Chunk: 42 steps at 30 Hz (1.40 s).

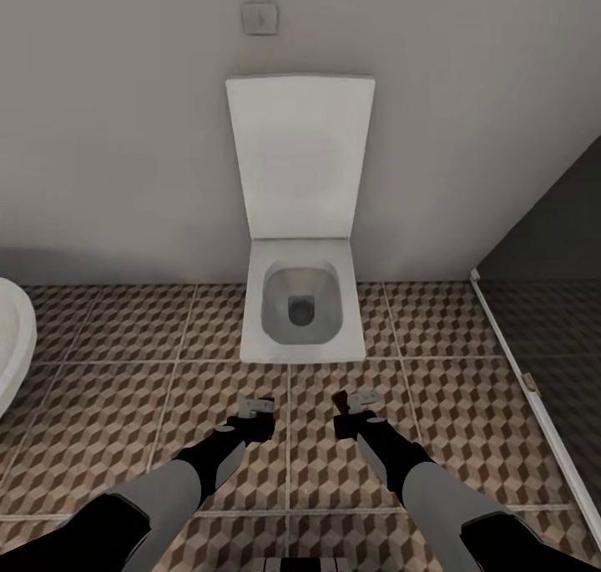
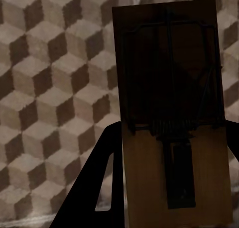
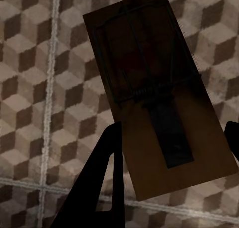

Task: Take the four mousetraps from the cabinet in the bathroom and place them on the bathroom floor. Make sure all four end up on the same floor surface, and ensure that at least two of them are either under or directly next to the same bathroom sink.

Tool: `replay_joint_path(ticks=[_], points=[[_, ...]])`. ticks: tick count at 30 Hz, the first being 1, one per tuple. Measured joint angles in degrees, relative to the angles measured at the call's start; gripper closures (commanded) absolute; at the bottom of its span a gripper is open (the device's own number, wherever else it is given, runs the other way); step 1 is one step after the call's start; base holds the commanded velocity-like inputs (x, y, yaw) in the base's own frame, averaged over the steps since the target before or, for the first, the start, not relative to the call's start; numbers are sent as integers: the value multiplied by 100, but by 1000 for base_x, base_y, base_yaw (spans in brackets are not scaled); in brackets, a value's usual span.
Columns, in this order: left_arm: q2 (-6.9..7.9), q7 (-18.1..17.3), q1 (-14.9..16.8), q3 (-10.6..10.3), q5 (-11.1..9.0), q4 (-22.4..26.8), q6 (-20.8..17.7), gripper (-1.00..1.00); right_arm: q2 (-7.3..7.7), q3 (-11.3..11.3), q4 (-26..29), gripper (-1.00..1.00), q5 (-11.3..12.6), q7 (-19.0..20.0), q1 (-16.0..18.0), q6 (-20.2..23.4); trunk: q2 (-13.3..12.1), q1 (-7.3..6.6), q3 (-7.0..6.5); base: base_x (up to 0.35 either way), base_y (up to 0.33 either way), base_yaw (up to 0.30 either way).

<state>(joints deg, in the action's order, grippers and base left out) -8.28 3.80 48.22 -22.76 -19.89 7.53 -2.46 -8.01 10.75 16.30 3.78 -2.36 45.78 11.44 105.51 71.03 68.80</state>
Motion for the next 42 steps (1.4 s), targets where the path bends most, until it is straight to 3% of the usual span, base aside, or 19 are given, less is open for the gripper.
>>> replay_joint_path(ticks=[19,30,42], points=[[0,0,1,0,0,27,0,100,-11,0,1,100,-1,0,0,-7,762,418,483,0,0,0],[8,13,1,0,2,365,22,100,-8,0,3,100,-14,29,0,-85,1203,659,778,0,0,0],[8,5,0,0,10,370,47,100,-3,8,1,100,-23,31,0,-564,1685,923,1097,0,0,0]])
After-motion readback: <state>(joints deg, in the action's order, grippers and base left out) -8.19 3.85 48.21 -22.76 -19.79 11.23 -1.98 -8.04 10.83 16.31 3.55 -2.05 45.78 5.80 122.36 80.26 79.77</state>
